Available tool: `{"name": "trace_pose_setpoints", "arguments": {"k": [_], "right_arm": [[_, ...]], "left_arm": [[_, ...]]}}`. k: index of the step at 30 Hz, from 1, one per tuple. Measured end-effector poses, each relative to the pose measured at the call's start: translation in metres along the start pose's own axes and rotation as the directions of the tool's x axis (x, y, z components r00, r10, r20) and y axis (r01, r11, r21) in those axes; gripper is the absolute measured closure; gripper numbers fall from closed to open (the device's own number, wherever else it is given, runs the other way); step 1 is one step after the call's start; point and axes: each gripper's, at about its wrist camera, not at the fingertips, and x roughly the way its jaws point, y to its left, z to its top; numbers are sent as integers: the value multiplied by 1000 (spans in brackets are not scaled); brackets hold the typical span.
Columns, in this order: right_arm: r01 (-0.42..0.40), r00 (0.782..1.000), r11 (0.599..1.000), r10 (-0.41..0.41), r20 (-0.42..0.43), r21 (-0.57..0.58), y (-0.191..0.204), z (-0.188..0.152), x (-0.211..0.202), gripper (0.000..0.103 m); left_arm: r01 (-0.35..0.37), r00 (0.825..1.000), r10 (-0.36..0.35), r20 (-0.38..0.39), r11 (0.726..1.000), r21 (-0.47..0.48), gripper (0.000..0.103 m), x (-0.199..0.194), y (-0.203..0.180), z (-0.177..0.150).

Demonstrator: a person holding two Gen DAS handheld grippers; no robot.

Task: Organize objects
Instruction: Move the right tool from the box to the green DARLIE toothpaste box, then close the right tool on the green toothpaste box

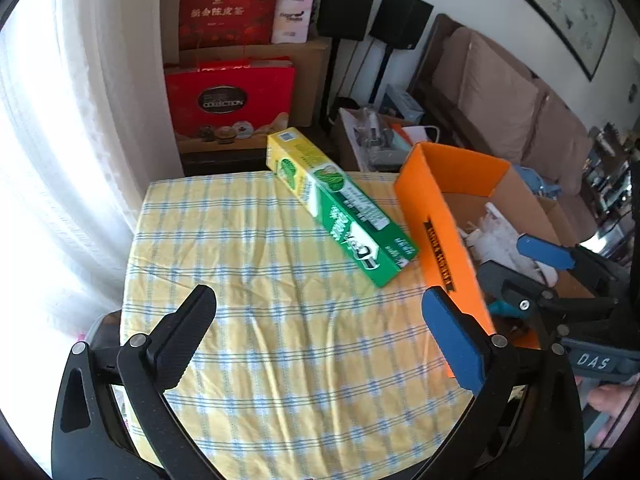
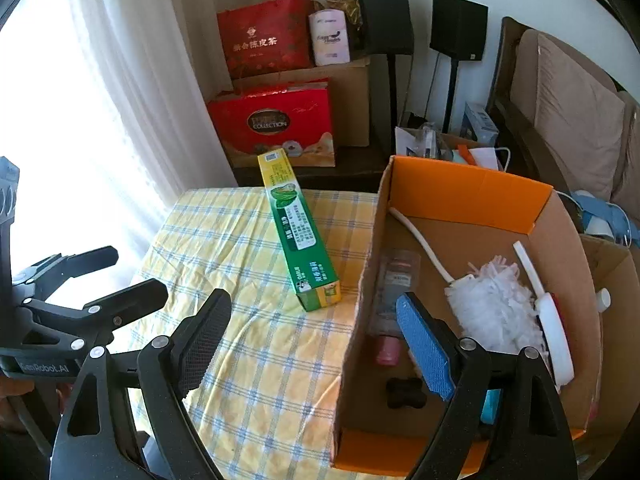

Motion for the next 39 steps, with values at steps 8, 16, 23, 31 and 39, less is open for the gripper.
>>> {"name": "trace_pose_setpoints", "arguments": {"k": [8,16,23,31,39], "right_arm": [[-24,1000,1000,24,-20,0,8,9,20,1],[-9,998,999,6,-62,-52,18,27,58,1],[35,991,991,-51,-123,-129,33,39,103,9],[74,981,987,-97,-170,-140,36,38,141,13],[171,956,959,-217,-199,-225,45,31,162,25]], "left_arm": [[-21,1000,21,-5,999,-29,0,8,24,-2],[-31,999,30,-15,997,-75,0,21,50,-5],[-21,1000,20,-12,992,-121,0,31,67,-12],[-1,1000,0,-9,984,-176,0,39,85,-17],[50,998,-56,-24,977,-206,0,47,87,-24]]}}
